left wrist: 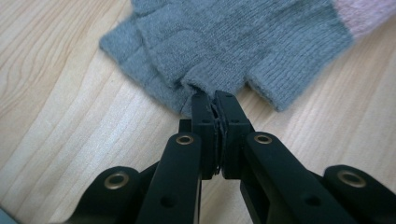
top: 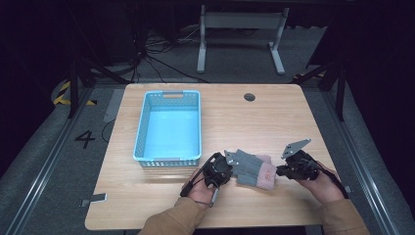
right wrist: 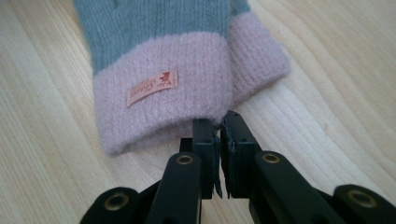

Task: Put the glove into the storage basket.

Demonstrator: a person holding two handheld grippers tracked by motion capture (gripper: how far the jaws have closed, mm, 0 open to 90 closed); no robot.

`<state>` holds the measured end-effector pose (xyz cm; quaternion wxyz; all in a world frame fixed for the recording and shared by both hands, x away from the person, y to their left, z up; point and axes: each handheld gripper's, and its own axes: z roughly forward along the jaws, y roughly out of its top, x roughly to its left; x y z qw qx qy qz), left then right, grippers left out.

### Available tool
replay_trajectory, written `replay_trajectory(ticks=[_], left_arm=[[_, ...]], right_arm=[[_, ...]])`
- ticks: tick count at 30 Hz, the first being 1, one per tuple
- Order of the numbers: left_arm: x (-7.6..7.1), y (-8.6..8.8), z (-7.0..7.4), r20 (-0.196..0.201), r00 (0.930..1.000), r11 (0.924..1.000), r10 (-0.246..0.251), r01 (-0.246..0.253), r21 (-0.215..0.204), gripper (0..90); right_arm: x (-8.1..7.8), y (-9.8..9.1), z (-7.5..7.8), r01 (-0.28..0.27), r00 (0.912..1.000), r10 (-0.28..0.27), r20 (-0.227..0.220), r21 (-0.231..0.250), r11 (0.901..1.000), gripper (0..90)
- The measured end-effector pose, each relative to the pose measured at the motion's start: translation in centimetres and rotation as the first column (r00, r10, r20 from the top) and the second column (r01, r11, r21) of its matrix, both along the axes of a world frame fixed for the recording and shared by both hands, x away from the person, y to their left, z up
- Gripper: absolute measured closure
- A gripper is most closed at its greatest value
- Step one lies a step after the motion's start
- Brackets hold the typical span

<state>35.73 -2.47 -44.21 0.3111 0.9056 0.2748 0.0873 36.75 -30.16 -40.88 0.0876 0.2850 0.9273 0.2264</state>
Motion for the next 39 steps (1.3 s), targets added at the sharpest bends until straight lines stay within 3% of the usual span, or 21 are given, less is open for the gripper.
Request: replay_trajectory(ticks=[10, 24, 39], left_arm=[[-1.1, 1.2, 1.6, 0.022, 0.9998, 0.9990, 0.002, -0.001, -0.045, 87.5], [-1.5, 0.8, 1.2, -0.005, 0.9999, 0.9994, -0.015, 0.014, -0.033, 87.6], [-1.1, 0.4, 0.3, -0.029, 0.9994, 0.9996, -0.021, 0.020, -0.019, 87.5]], right_arm=[[0.8, 0.1, 1.8, 0.034, 0.9977, -0.036, 0.057, 0.048, 0.9983, 85.5], [3.2, 0.7, 0.8, 0.073, 0.9958, -0.075, 0.053, 0.046, 0.9963, 85.5], [4.3, 0.7, -0.5, 0.108, 0.9937, -0.109, 0.024, 0.039, 0.9933, 85.5]])
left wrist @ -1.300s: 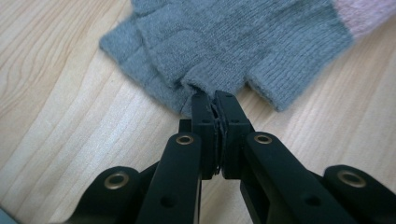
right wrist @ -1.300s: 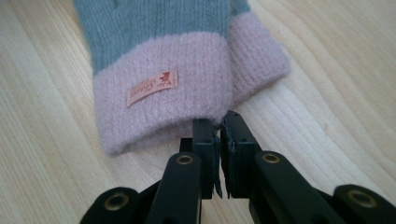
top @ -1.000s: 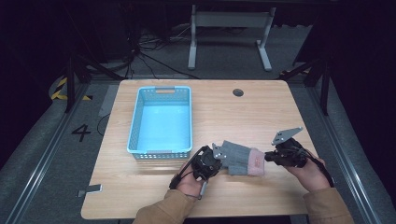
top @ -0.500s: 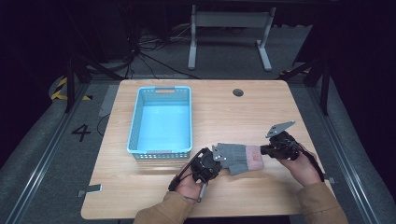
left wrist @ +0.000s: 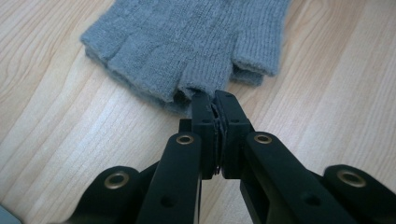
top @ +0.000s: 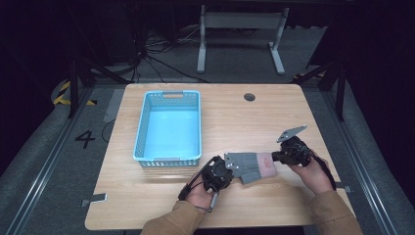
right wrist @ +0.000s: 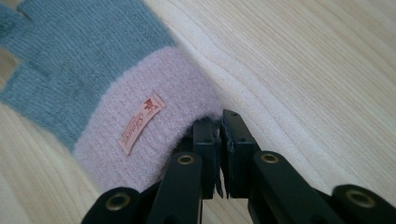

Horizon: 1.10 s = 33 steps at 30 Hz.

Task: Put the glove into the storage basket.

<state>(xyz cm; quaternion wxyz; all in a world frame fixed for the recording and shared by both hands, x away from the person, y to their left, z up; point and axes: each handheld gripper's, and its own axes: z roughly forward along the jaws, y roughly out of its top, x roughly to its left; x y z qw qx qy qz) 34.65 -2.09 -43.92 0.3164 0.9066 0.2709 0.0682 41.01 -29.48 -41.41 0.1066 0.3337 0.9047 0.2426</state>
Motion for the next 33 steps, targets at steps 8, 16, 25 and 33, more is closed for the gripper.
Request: replay_trajectory(ticks=[8, 16, 25, 33], left_arm=[[0.3, 0.0, -0.6, -0.032, 0.9995, 0.9998, -0.001, 0.001, 0.022, 87.3], [0.1, 0.3, -0.3, -0.045, 0.9990, 0.9998, -0.001, 0.001, 0.019, 75.2], [-0.2, 1.0, 1.2, -0.020, 0.9998, 0.9987, -0.004, 0.003, -0.052, 60.4], [0.0, 0.5, 2.6, -0.002, 1.0000, 0.9966, -0.007, 0.007, -0.082, 52.9]], right_arm=[[0.3, -0.2, -0.9, 0.023, 0.9996, -0.023, -0.018, -0.006, 0.9997, 82.3], [0.0, -0.9, -0.7, 0.051, 0.9987, -0.051, -0.006, -0.009, 0.9987, 79.4], [-0.4, -2.3, 0.4, 0.079, 0.9966, -0.080, 0.019, 0.035, 0.9962, 72.9], [-1.0, -3.6, 0.7, 0.128, 0.9905, -0.131, 0.041, 0.068, 0.9895, 64.5]])
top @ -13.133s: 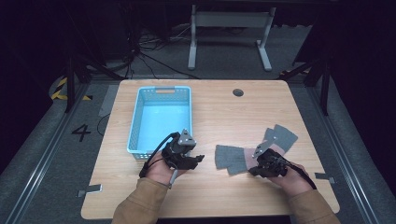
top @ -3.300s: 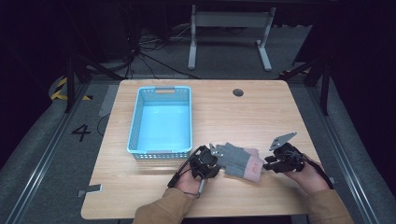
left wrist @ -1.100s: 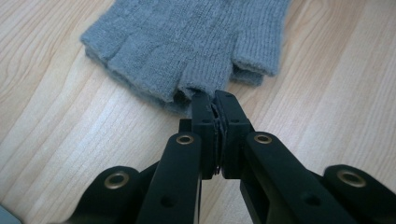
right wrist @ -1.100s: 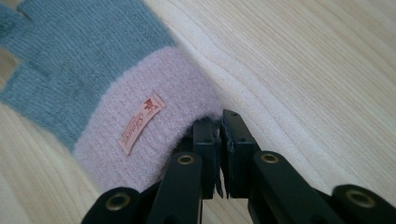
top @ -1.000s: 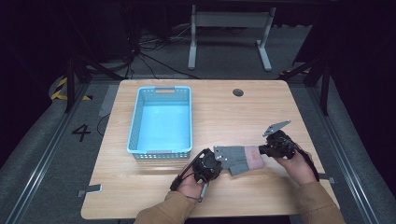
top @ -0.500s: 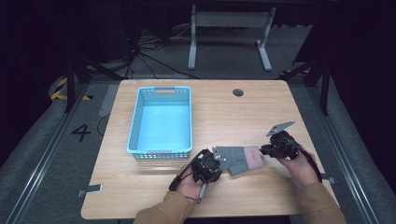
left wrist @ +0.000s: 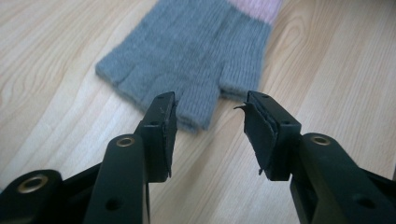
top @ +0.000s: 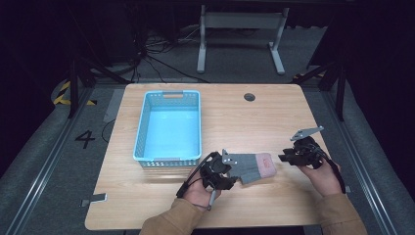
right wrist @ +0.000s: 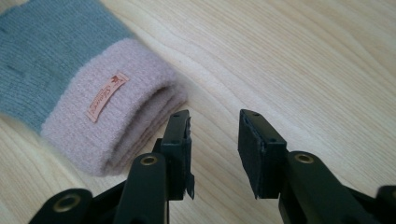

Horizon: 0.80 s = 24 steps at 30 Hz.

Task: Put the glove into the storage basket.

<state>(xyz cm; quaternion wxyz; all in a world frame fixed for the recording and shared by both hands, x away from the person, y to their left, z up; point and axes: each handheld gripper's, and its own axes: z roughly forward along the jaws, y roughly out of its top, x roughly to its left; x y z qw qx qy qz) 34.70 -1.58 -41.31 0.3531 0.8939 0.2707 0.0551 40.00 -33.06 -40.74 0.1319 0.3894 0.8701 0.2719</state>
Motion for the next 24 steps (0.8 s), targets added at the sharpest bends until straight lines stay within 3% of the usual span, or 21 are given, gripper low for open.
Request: replay_trajectory(ticks=[7, 11, 13, 19, 24], left_arm=[[0.9, -0.6, 0.9, -0.009, 0.9999, 0.9992, 0.005, -0.006, -0.040, 45.3], [1.6, -1.0, 1.0, -0.017, 0.9998, 0.9986, 0.012, -0.013, -0.051, 43.0], [1.9, -1.3, 0.9, -0.024, 0.9994, 0.9981, 0.023, -0.025, -0.057, 42.0], [2.8, -2.7, 0.7, -0.032, 0.9994, 0.9985, 0.016, -0.018, -0.052, 37.0], [3.7, -4.3, 0.0, 0.005, 0.9998, 0.9998, 0.018, -0.018, 0.012, 21.8]], right_arm=[[-0.9, -1.6, -0.5, 0.078, 0.9964, -0.080, 0.027, 0.061, 0.9950, 61.2], [-1.7, -2.4, -0.9, 0.087, 0.9944, -0.092, 0.052, 0.092, 0.9920, 57.7], [-1.8, -2.8, -1.0, 0.101, 0.9934, -0.106, 0.044, 0.106, 0.9893, 55.7], [-1.7, -3.5, -1.1, 0.135, 0.9895, -0.141, 0.032, 0.149, 0.9797, 51.6], [-1.7, -3.9, -0.8, 0.138, 0.9880, -0.147, 0.047, 0.163, 0.9771, 51.7]])
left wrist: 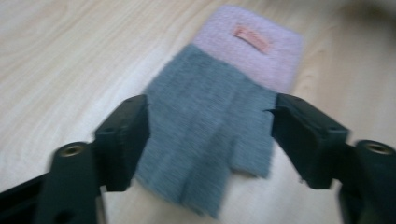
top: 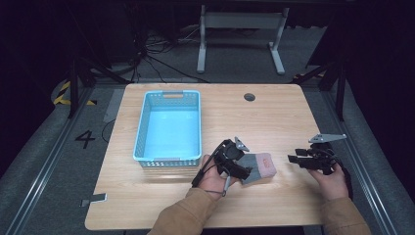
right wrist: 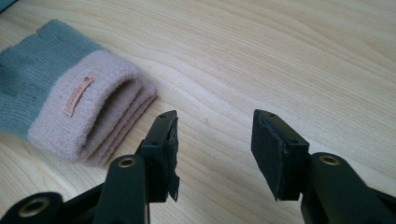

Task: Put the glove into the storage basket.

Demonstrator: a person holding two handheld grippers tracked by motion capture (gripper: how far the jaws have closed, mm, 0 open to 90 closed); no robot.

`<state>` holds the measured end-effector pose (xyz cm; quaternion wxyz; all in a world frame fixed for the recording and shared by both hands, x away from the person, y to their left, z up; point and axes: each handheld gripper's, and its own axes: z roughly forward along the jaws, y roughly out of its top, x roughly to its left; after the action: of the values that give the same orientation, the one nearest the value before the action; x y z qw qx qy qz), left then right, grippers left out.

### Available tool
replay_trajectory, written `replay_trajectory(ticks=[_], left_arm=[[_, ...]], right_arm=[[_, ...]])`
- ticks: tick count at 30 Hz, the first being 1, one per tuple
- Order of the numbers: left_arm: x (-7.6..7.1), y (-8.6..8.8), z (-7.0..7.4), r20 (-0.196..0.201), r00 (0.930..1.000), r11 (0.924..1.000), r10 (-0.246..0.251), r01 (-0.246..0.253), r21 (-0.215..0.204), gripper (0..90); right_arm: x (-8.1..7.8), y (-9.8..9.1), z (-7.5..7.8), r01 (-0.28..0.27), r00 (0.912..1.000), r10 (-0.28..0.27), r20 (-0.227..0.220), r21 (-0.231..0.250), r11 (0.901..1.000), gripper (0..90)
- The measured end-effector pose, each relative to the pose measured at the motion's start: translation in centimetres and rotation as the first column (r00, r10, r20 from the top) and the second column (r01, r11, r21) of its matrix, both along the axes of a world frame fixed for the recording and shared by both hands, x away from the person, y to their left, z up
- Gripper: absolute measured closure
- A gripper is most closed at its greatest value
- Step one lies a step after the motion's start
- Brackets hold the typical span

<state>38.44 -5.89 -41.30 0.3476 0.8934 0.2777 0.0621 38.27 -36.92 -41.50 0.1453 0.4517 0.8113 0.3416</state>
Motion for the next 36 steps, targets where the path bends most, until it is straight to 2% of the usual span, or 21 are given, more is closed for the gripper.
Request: replay_trajectory(ticks=[7, 10, 12, 23, 28, 36], left_arm=[[1.0, -1.3, -0.9, -0.025, 0.9989, 0.9992, -0.040, 0.040, 0.007, 13.0], [1.2, -1.8, -1.5, -0.037, 0.9978, 0.9978, -0.055, 0.056, 0.036, 8.7], [1.3, -2.1, -1.8, -0.031, 0.9975, 0.9965, -0.064, 0.066, 0.052, 7.3], [1.5, -2.9, -3.0, -0.035, 0.9948, 0.9910, -0.095, 0.098, 0.091, 6.6], [1.4, -3.3, -3.5, -0.015, 0.9943, 0.9860, -0.105, 0.106, 0.128, 6.1], [1.2, -3.5, -3.8, -0.009, 0.9945, 0.9860, -0.104, 0.104, 0.130, 4.0]], right_arm=[[-0.1, -0.3, 0.4, 0.003, 0.9999, -0.003, 0.016, 0.014, 0.9999, 52.6], [-0.1, -0.3, 0.3, 0.001, 0.9999, -0.002, 0.011, 0.019, 0.9998, 52.6], [0.0, -0.3, 0.3, -0.003, 1.0000, 0.003, 0.009, 0.024, 0.9997, 52.5], [0.1, 0.1, 0.0, -0.023, 0.9997, 0.024, -0.009, 0.033, 0.9992, 52.7], [0.1, 0.1, 0.0, -0.028, 0.9995, 0.028, -0.011, 0.035, 0.9990, 53.3], [0.0, -0.1, 0.1, -0.018, 0.9998, 0.018, -0.007, 0.047, 0.9987, 53.3]])
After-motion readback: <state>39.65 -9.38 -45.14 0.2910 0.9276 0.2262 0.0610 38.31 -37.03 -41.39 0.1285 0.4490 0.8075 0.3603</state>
